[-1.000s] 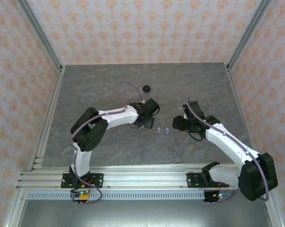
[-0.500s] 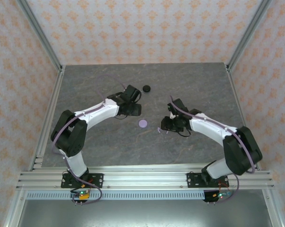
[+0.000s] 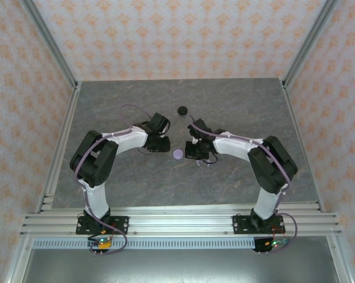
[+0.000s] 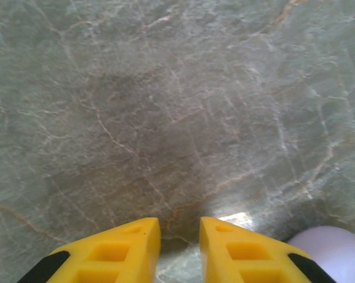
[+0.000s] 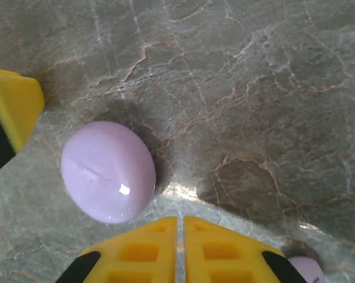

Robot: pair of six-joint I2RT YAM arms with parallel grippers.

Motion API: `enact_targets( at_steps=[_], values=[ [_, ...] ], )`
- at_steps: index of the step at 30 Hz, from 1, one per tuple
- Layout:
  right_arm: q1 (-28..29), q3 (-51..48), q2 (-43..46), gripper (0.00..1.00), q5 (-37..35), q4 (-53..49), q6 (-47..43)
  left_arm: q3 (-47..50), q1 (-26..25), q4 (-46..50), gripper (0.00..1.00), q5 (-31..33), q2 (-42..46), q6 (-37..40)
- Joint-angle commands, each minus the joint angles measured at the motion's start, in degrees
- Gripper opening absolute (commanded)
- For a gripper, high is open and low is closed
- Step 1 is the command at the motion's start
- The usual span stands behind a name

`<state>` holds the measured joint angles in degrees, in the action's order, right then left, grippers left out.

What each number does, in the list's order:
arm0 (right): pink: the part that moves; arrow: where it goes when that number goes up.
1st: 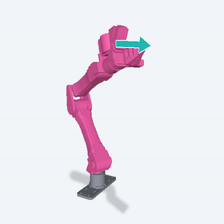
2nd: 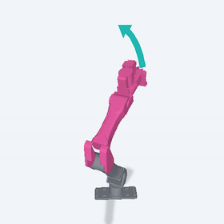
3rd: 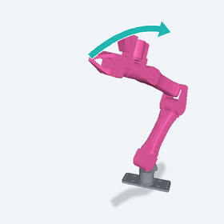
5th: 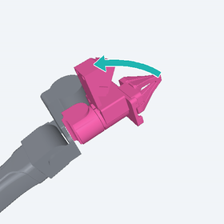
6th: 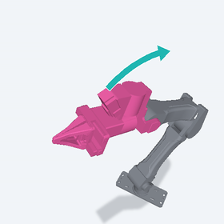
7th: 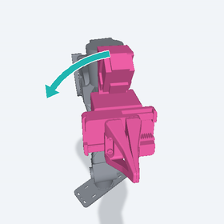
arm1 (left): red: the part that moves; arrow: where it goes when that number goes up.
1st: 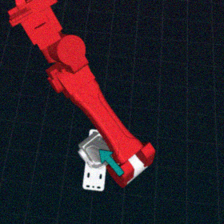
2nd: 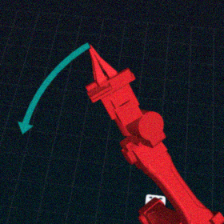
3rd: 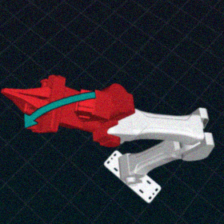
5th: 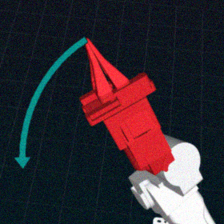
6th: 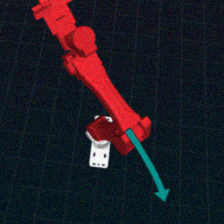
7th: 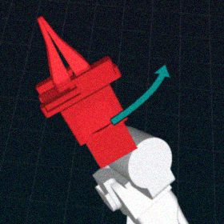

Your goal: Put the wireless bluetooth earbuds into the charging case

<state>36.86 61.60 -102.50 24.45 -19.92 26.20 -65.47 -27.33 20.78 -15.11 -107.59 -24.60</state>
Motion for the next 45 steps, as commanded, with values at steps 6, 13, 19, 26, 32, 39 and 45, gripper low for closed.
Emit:
enact_targets(
  at_steps=[6,13,19,26,32,39,45],
  values=[
    [0.23,3.99,-3.91,0.11,0.00,0.81,1.54,2.23,-0.26,-1.50,0.26,-3.67,-0.26,-0.76],
    [0.23,6.26,-5.85,0.10,-1.82,-0.46,1.36,3.94,-1.75,-1.14,0.26,-5.92,1.13,0.02],
    [0.23,7.70,-6.68,0.10,-3.15,-1.94,0.91,3.73,-2.99,-0.41,0.27,-7.21,2.03,0.98],
    [0.24,8.08,-6.25,0.10,-4.30,-3.02,0.70,3.77,-3.12,1.28,0.28,-4.29,3.24,0.59],
    [0.15,7.02,-2.76,0.11,-7.83,-4.58,-0.24,4.89,-2.90,2.39,0.35,3.46,7.99,-0.43],
    [-1.05,4.27,2.76,0.16,-7.33,-3.75,-2.43,13.58,-1.36,-3.61,0.36,10.11,21.16,-2.12],
    [-2.57,0.81,5.67,0.21,-2.36,0.56,-3.52,17.65,1.56,-6.26,0.37,4.40,24.44,-4.64]
  ],
)
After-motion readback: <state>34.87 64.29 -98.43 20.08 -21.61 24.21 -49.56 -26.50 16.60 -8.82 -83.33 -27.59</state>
